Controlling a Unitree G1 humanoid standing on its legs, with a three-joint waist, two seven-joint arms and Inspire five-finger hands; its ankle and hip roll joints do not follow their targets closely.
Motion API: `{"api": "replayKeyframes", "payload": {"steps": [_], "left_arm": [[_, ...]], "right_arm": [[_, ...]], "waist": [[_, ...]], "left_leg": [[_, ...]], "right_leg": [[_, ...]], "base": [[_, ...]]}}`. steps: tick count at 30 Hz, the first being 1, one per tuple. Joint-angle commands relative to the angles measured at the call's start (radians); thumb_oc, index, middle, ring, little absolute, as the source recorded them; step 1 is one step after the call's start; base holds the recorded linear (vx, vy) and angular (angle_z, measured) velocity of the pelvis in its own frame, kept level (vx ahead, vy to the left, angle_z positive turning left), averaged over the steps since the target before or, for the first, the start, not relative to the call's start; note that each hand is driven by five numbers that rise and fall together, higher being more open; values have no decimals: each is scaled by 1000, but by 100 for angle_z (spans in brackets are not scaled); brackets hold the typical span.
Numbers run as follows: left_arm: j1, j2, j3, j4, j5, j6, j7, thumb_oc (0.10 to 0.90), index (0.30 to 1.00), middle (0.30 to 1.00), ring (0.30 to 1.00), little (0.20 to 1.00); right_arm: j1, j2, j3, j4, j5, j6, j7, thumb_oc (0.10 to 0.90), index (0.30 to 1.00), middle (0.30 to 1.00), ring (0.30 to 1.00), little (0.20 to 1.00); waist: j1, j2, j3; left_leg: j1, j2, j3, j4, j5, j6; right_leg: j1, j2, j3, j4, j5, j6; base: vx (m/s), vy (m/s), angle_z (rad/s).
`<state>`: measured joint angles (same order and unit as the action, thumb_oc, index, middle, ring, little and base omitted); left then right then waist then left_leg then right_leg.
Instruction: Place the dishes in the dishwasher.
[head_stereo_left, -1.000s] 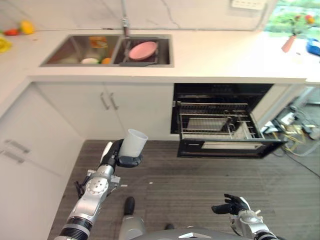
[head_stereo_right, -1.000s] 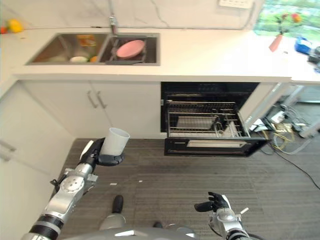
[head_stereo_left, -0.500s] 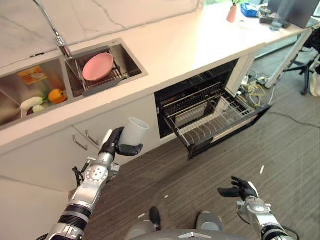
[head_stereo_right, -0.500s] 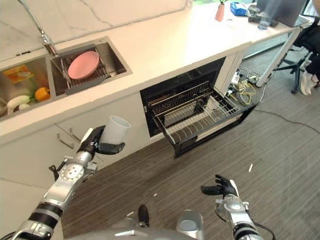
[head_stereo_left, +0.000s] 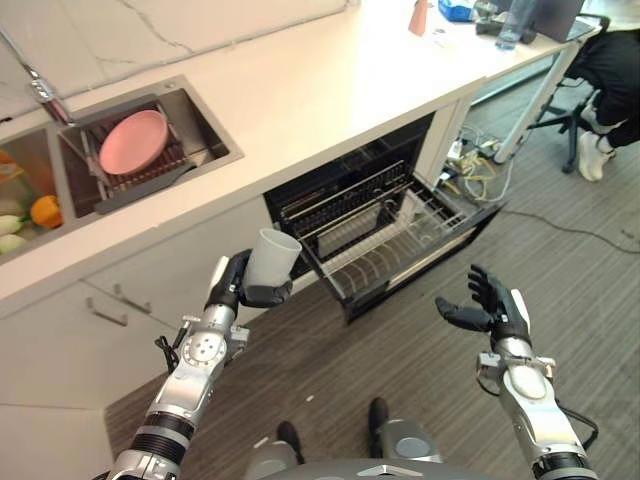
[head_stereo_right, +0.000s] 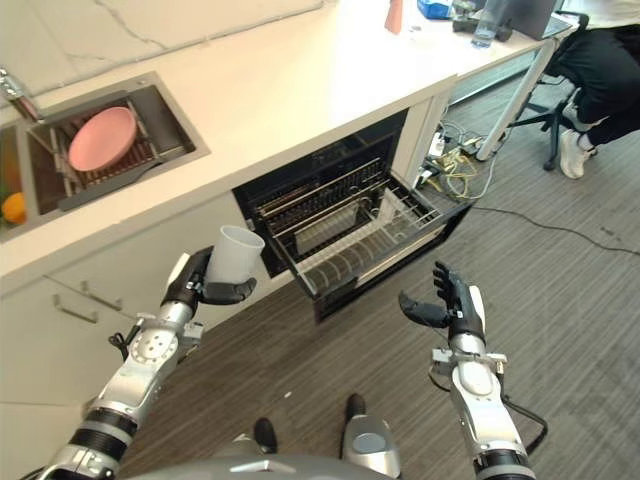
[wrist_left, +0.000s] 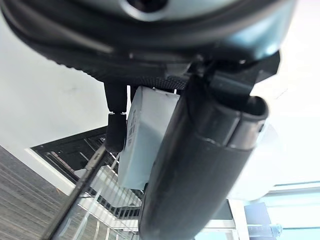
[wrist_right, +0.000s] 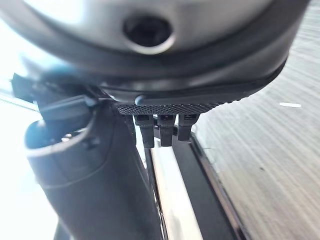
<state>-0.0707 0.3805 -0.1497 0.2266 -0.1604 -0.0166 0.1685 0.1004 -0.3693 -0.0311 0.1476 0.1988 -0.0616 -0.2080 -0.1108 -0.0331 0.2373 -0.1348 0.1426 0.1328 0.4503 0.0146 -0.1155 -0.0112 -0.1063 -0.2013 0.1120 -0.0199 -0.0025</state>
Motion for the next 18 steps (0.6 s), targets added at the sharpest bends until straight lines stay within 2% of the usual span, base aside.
{"api": "replayKeyframes", "payload": {"steps": [1,2,3,5,6,8,9,10,12,13,16,18], "left_arm": [[-85,-7,59,-106,-40,-147,71,400,300,300,300,300],[-88,-13,52,-96,-41,-147,70,400,300,300,300,300],[-89,-13,51,-95,-41,-147,70,400,300,300,300,300],[-89,-12,48,-97,-38,-151,62,400,300,300,300,300],[-93,-14,41,-92,-34,-151,60,400,300,300,300,300],[-93,-14,41,-92,-34,-151,60,400,300,300,300,300],[-109,-21,23,-75,-33,-149,52,400,300,300,300,300],[-119,-15,8,-69,-14,-146,39,400,300,300,300,300],[-124,-12,1,-66,-7,-145,32,400,300,300,300,300],[-134,-9,-8,-59,3,-143,31,400,300,300,300,300],[-144,-9,-15,-54,6,-144,34,400,300,300,300,300],[-200,-19,-54,-36,18,-146,66,400,300,300,300,300]], "right_arm": [[-68,-73,-54,-97,37,-134,-24,800,900,900,900,900],[-80,-70,-53,-114,88,-146,-11,800,900,900,900,900],[-79,-71,-53,-113,90,-146,-9,800,900,900,900,900],[-95,-66,-36,-126,134,-155,15,800,900,900,900,900],[-94,-64,-35,-138,158,-159,32,800,900,900,900,900],[-94,-64,-35,-138,158,-159,32,800,900,900,900,900],[-87,-57,-31,-155,200,-162,60,800,900,900,900,900],[-86,-44,-19,-178,247,-165,93,800,900,900,900,900],[-86,-38,-7,-186,264,-163,103,800,900,900,900,900],[-95,-21,19,-203,295,-159,125,800,900,900,900,900],[-98,-12,31,-212,317,-158,134,800,900,900,900,900],[-131,19,102,-221,377,-159,133,800,900,900,900,900]], "waist": [[-12,16,-32],[-7,17,-40],[-5,16,-41],[1,38,-50],[1,43,-53],[1,43,-53],[-10,62,-68],[-12,67,-88],[-11,65,-97],[-10,61,-106],[-4,55,-110],[2,42,-116]], "left_leg": [[34,39,-41,18,-47,-12],[16,70,-60,-101,-39,-22],[22,69,-58,-109,-37,-23],[44,84,-72,-270,-12,-33],[52,90,-76,-296,12,-46],[52,90,-76,-296,12,-46],[78,93,-58,-362,23,-57],[114,70,-43,-418,17,-52],[130,59,-31,-438,18,-51],[154,37,-10,-470,13,-39],[170,29,6,-486,14,-36],[180,20,30,-496,7,-23]], "right_leg": [[44,-18,36,-44,-51,91],[60,-39,45,-68,-51,115],[61,-40,46,-70,-52,116],[68,-36,51,-79,-58,135],[78,-44,53,-87,-59,143],[78,-44,53,-87,-59,143],[87,-54,47,-95,-54,156],[85,-70,48,-105,-36,170],[83,-80,49,-113,-27,177],[78,-92,62,-124,-13,188],[76,-103,68,-131,-5,195],[63,-120,74,-141,15,208]], "base": [[187,177,-18],[160,158,-12],[161,184,-9],[114,143,-23],[83,105,-29],[70,96,-22],[189,259,-33],[217,306,-28],[92,156,-1],[37,99,-6],[40,87,-12],[12,63,-12]]}}
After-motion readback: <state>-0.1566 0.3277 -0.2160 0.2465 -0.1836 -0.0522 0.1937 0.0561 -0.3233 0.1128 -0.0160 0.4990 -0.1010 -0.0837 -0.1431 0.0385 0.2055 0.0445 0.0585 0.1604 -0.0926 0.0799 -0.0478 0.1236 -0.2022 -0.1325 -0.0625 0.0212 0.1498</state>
